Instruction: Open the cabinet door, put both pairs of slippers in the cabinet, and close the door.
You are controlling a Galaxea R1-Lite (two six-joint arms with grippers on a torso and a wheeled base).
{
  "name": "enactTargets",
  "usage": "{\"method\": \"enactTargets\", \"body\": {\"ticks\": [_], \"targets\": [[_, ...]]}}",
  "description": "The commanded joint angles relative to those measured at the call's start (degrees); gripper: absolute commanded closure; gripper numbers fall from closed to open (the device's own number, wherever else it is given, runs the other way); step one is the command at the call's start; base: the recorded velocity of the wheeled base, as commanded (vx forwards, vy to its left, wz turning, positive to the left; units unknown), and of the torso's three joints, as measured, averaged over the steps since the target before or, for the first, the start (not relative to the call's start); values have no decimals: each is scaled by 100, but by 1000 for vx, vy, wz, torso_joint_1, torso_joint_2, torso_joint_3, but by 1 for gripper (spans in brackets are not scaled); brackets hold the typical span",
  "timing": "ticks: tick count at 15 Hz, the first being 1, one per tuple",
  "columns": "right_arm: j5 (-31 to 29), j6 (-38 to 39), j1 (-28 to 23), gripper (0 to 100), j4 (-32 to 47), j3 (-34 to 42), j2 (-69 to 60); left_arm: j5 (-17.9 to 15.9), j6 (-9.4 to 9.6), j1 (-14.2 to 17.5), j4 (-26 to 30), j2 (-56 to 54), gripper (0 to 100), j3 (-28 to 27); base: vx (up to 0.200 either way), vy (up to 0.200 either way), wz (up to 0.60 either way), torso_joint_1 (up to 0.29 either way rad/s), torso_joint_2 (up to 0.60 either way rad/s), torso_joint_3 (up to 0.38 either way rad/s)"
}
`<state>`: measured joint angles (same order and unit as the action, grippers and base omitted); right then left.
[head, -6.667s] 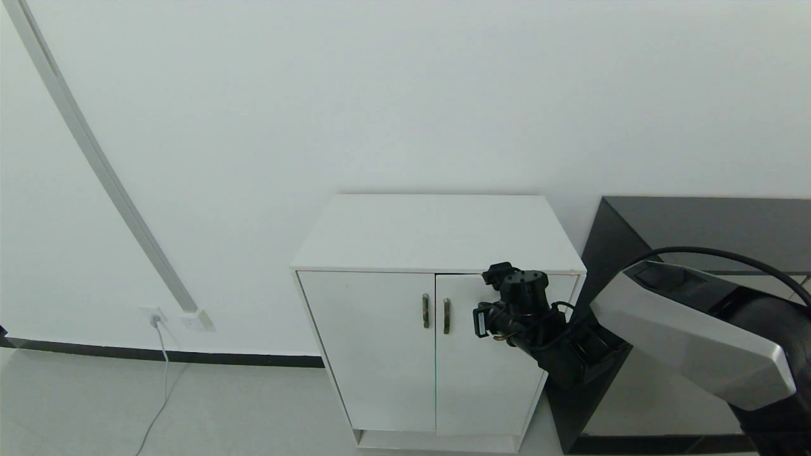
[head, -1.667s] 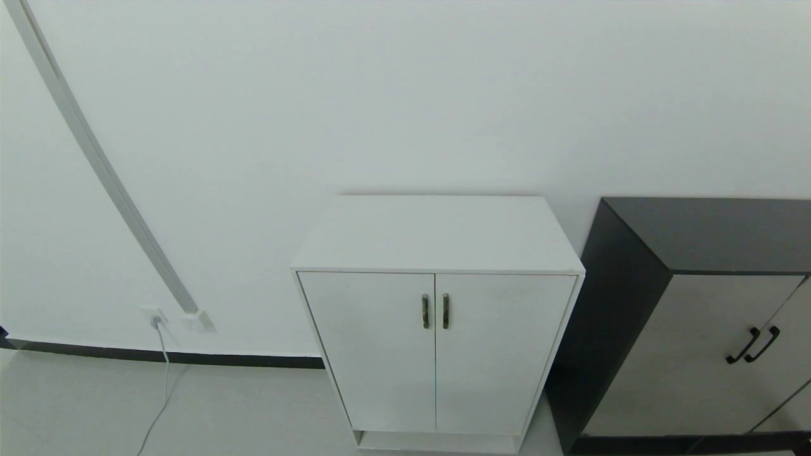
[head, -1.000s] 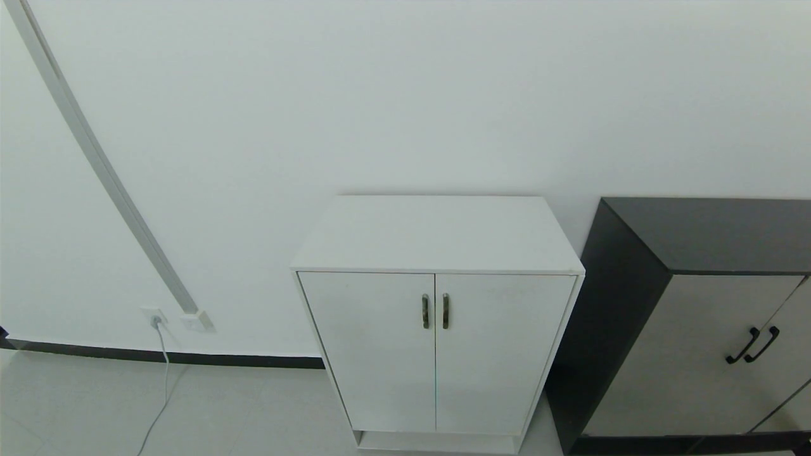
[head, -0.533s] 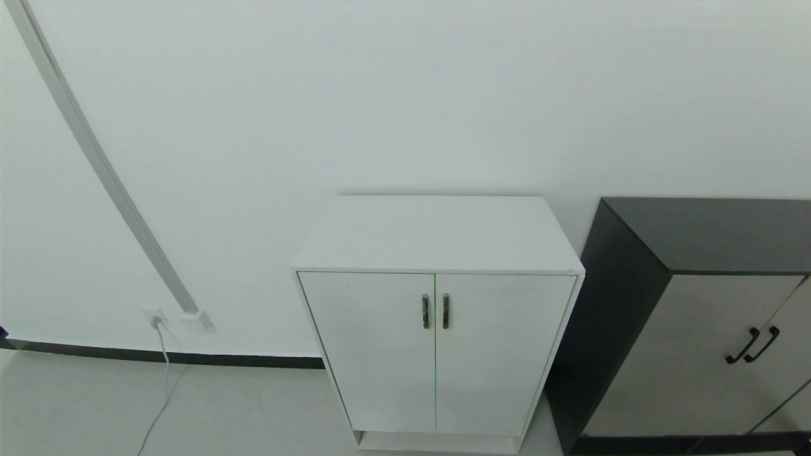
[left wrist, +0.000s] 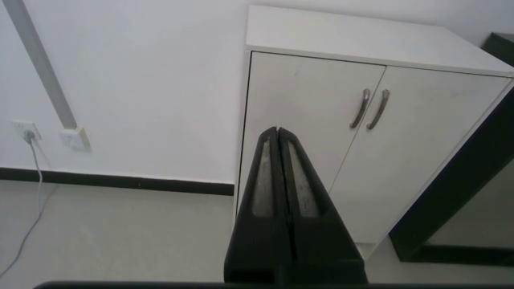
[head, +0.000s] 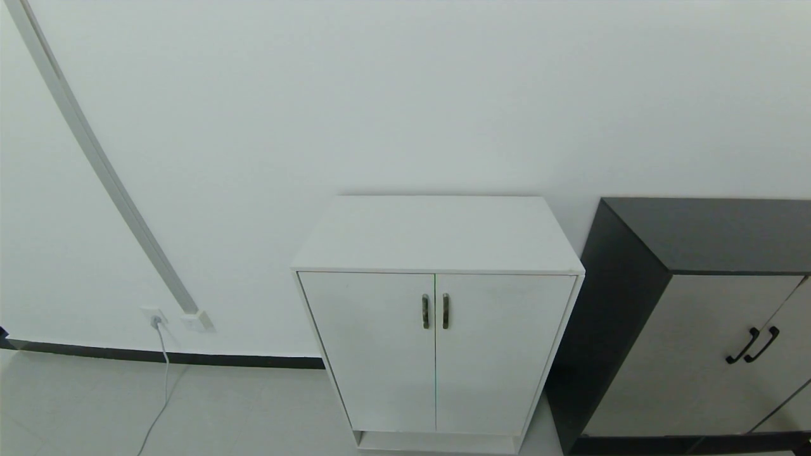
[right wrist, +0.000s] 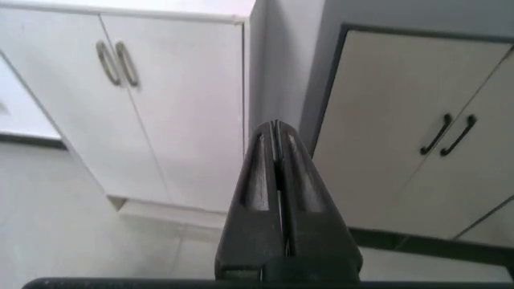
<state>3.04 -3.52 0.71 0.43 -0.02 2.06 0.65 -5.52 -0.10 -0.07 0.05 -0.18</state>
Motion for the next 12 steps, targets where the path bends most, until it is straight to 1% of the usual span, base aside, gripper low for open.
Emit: {"method": "enactTargets", "body": {"ticks": [1, 4, 5, 6, 7, 10, 11, 12], "targets": [[-5, 18, -62, 100, 10, -6, -197, 6, -1, 1, -1, 4, 100, 1, 0, 0, 0, 0, 0, 0], [-40, 71, -62, 100, -8, 2, -197, 6, -10, 1, -1, 4, 100, 1, 0, 0, 0, 0, 0, 0], [-84, 484, -62, 100, -60, 2, -197, 6, -1, 1, -1, 4, 100, 1, 0, 0, 0, 0, 0, 0], [-163, 563, -62, 100, -69, 2, -197, 6, -1, 1, -1, 4, 100, 1, 0, 0, 0, 0, 0, 0], [-295, 572, -62, 100, -78, 2, -197, 6, -1, 1, -1, 4, 100, 1, 0, 0, 0, 0, 0, 0], [-321, 607, -62, 100, -87, 2, -197, 23, -10, 1, -1, 4, 100, 1, 0, 0, 0, 0, 0, 0], [-321, 607, -62, 100, -87, 2, -197, 14, 34, 1, -1, 4, 100, 1, 0, 0, 0, 0, 0, 0], [-321, 598, -62, 100, -87, 2, -197, 14, 25, 1, -1, 4, 100, 1, 0, 0, 0, 0, 0, 0]]}}
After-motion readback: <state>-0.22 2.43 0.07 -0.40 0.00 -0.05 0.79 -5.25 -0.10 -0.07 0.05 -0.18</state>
